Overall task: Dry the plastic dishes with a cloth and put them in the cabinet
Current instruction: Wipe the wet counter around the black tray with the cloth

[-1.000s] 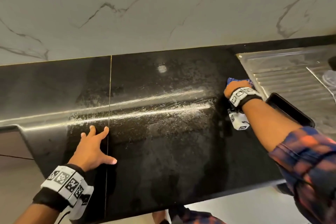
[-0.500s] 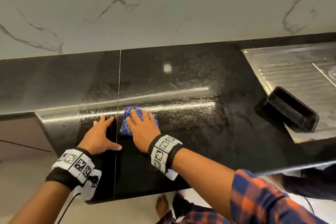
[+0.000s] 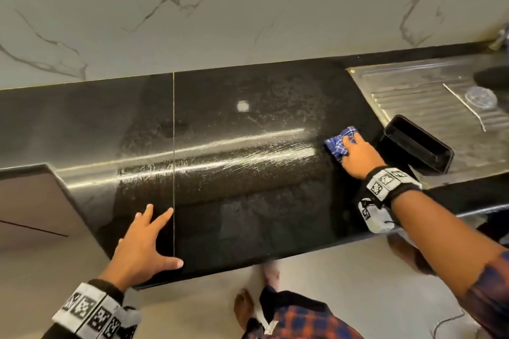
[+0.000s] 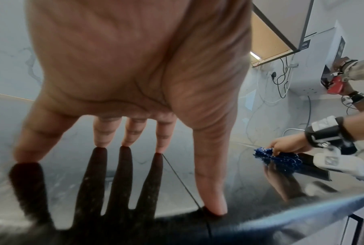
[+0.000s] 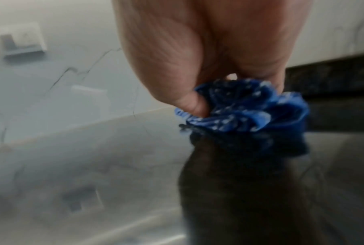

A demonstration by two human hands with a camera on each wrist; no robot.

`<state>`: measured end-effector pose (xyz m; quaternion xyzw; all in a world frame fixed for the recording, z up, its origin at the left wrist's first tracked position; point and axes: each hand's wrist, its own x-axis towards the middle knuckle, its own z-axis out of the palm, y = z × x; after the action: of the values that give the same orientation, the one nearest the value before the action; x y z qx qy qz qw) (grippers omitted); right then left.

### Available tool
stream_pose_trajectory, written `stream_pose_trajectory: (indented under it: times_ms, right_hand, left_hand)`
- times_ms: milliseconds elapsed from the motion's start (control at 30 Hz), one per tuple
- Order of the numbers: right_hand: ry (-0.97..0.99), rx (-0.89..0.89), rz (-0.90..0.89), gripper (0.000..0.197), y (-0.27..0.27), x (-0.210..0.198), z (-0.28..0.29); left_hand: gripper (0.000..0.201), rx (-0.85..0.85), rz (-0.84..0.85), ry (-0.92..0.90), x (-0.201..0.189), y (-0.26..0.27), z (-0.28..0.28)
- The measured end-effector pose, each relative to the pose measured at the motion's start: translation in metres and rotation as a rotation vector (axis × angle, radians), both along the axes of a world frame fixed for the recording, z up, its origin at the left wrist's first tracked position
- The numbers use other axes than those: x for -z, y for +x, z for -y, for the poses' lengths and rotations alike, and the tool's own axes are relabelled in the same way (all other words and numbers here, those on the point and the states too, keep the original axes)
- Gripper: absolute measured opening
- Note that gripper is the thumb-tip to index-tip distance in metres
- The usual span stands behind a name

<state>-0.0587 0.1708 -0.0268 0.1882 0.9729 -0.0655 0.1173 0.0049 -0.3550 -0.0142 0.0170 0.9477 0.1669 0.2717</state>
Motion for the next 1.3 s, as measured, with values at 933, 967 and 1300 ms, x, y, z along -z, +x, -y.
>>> stream_pose_trajectory:
  times_ms: [933,967,1300]
  right_hand:
    - [-0.157,-0.795,0.005,0.067,0.068,-0.01,0.154]
    - [-0.161,-0.738,0.049,0.067,0.051,-0.012,0.161]
    - [-0.316,-1.035,0.012,0.072,0.159,-0.001,0.219]
  left_hand:
    - [0.111,-0.084,-0.01,0.031,-0.018,0.018,-0.002]
    - [0.111,-0.087,-0.007,0.026,-0.018,0.017,-0.003]
    - [0.108,-0.094,-0.011,0.032,-0.02,0.021,-0.003]
